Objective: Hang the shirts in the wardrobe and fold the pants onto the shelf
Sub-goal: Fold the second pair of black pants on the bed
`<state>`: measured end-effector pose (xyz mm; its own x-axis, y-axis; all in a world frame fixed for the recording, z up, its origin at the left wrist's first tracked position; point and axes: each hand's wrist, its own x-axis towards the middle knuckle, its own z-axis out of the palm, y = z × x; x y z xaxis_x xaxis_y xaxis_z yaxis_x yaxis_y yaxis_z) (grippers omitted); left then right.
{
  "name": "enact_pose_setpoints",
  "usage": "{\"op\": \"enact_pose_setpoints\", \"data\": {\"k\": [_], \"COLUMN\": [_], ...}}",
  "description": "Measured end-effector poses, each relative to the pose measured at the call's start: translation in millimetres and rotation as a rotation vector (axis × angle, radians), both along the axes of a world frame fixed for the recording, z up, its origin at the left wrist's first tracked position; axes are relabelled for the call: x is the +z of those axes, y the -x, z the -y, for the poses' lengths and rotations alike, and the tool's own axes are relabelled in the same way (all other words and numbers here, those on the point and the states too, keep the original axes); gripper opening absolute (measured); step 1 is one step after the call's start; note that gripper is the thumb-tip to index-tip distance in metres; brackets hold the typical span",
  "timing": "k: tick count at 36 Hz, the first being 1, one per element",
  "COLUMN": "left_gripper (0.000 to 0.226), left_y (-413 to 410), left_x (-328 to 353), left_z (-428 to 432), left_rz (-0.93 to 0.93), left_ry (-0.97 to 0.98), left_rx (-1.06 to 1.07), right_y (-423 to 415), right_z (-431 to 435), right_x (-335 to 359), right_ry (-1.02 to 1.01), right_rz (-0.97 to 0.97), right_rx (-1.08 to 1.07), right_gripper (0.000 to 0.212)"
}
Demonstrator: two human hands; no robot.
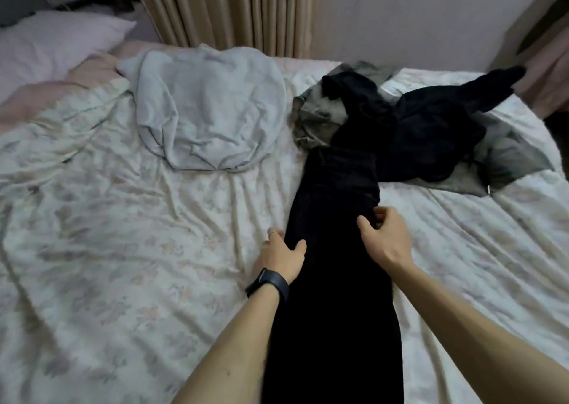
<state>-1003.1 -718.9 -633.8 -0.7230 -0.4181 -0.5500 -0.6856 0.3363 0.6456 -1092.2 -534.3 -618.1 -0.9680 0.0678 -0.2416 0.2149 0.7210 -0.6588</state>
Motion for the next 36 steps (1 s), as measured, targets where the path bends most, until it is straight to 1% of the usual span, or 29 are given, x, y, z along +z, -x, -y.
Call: {"op": "enact_pose_setpoints", "data": {"k": [3, 5, 7, 10, 12, 14, 15, 17, 19, 21, 23, 24, 25, 28, 30, 31, 32, 34, 36], "left_gripper": [0.054, 0.056, 0.058, 0.064, 0.054, 0.041, 0.039, 0.042, 0.038, 0.03, 0.033, 0.038, 0.045, 0.058, 0.063, 0.065, 0.065, 0.064, 0.06], "left_y": [32.1, 54.5, 77.6, 115.5, 136.3, 154.7, 161.9, 170.5, 168.2, 161.7, 157.5, 155.8, 155.2, 145.9, 126.3, 113.1, 99.7, 70.4, 42.6], "left_x": [-4.2, -8.1, -10.3, -12.5, -9.1, -5.7, -4.1, -4.9, -13.7, -27.5, -36.9, -37.7, -37.1, -29.0, -22.3, -18.5, -15.9, -14.8, -18.7], "left_z": [7.5, 14.1, 17.7, 20.5, 28.0, 38.4, 44.7, 54.6, 62.5, 71.0, 67.7, 67.1, 61.9, 39.4, 19.6, 8.8, -2.1, -25.5, -45.3], "left_rz": [-0.015, -0.036, -0.072, -0.095, -0.095, -0.117, -0.157, -0.229, -0.228, -0.155, -0.091, -0.088, -0.096, -0.144, -0.238, -0.307, -0.378, -0.465, -0.465], "left_ry": [-0.001, -0.011, -0.044, -0.159, -0.262, -0.262, -0.239, -0.148, -0.045, 0.017, 0.037, 0.05, 0.072, 0.244, 0.452, 0.557, 0.622, 0.657, 0.649], "left_rx": [-0.018, 0.007, 0.055, 0.12, 0.119, 0.097, 0.116, 0.163, 0.201, 0.196, 0.166, 0.162, 0.156, 0.13, 0.05, -0.02, -0.1, -0.269, -0.398], "right_y": [23.2, 38.8, 54.3, 81.3, 98.4, 119.2, 129.5, 144.3, 147.0, 143.8, 134.1, 127.0, 117.7, 73.7, 34.8, 14.0, -5.9, -44.0, -68.2], "right_z": [-6.4, -9.3, -13.8, -20.1, -16.5, -9.2, -3.8, 6.0, 18.8, 29.2, 23.4, 20.3, 12.6, -19.7, -44.7, -56.4, -67.0, -83.6, -87.7], "right_x": [-10.7, -14.8, -18.6, -22.1, -19.0, -13.7, -9.2, -3.7, 0.2, -5.3, -15.5, -21.1, -26.9, -36.8, -38.1, -37.4, -35.5, -32.0, -34.6], "right_ry": [-0.02, 0.058, 0.206, 0.377, 0.439, 0.406, 0.369, 0.333, 0.267, 0.206, 0.186, 0.199, 0.216, 0.286, 0.328, 0.327, 0.309, 0.291, 0.304], "right_rz": [0.007, 0.12, 0.252, 0.308, 0.295, 0.206, 0.129, 0.004, -0.054, -0.017, 0.09, 0.136, 0.161, 0.168, 0.195, 0.218, 0.248, 0.338, 0.423], "right_rx": [-0.058, -0.095, -0.112, -0.103, -0.061, -0.004, 0.015, 0.03, 0.085, 0.178, 0.199, 0.181, 0.146, -0.043, -0.147, -0.176, -0.18, -0.162, -0.112], "right_gripper": [0.061, 0.064, 0.06, 0.049, 0.038, 0.031, 0.03, 0.028, 0.028, 0.03, 0.053, 0.06, 0.059, 0.033, 0.025, 0.025, 0.029, 0.042, 0.052]}}
